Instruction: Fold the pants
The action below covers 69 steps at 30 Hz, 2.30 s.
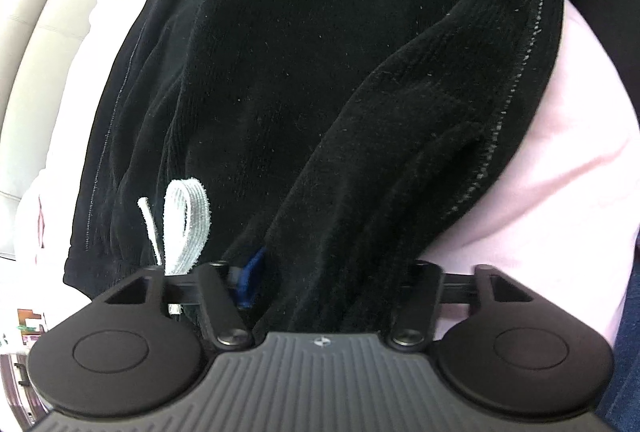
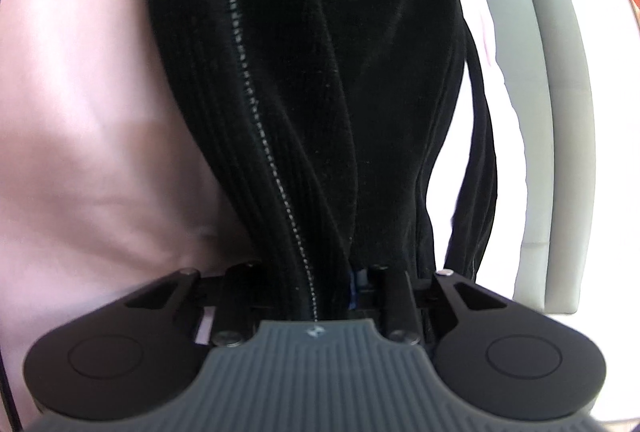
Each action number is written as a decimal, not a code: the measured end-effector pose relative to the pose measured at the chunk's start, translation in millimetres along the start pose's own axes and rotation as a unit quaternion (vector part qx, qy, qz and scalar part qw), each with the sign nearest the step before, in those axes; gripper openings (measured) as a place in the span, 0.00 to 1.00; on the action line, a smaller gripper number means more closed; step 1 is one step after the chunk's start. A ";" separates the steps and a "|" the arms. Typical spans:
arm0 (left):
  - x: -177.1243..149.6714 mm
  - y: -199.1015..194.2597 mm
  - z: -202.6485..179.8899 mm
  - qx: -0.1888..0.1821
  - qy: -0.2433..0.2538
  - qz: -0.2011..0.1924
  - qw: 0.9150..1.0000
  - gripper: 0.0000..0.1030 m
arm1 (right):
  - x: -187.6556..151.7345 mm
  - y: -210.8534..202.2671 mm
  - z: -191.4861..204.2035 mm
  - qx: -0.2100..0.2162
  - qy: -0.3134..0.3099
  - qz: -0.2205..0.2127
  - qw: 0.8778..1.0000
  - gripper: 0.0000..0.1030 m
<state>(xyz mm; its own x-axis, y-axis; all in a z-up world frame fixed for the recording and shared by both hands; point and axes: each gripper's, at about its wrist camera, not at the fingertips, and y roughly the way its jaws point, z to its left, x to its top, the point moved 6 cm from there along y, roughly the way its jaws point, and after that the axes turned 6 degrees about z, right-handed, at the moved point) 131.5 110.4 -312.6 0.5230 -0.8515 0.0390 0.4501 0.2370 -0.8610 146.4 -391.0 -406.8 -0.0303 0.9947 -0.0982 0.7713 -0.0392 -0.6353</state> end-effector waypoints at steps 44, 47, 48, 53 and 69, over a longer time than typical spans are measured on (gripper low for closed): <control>7.7 -53.0 156.2 -0.030 -0.082 -0.060 0.994 0.22 | 0.7 -1.2 -180.4 -0.086 0.052 -0.019 0.995 0.05; 16.9 -36.3 182.5 -0.054 -0.067 -0.043 0.995 0.22 | 11.9 16.7 -207.3 -0.087 0.030 -0.020 0.996 0.05; 19.9 -30.7 190.4 -0.058 -0.062 -0.036 0.996 0.22 | 17.3 25.2 -218.0 -0.087 0.021 -0.020 0.996 0.05; 34.3 13.9 238.0 -0.100 -0.060 0.006 0.993 0.22 | 45.9 72.2 -255.8 -0.059 -0.017 -0.021 0.998 0.05; 42.6 137.5 296.2 -0.245 -0.108 0.092 0.959 0.67 | 95.7 145.0 -256.4 0.026 -0.053 -0.002 0.998 0.55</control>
<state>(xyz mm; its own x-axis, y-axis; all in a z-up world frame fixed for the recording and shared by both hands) 430.0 245.3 -279.1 0.7222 -0.6872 -0.0782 -0.0316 0.0801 -0.9963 418.3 -277.1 -311.9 -0.1025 0.9792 -0.1754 0.7368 -0.0437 -0.6747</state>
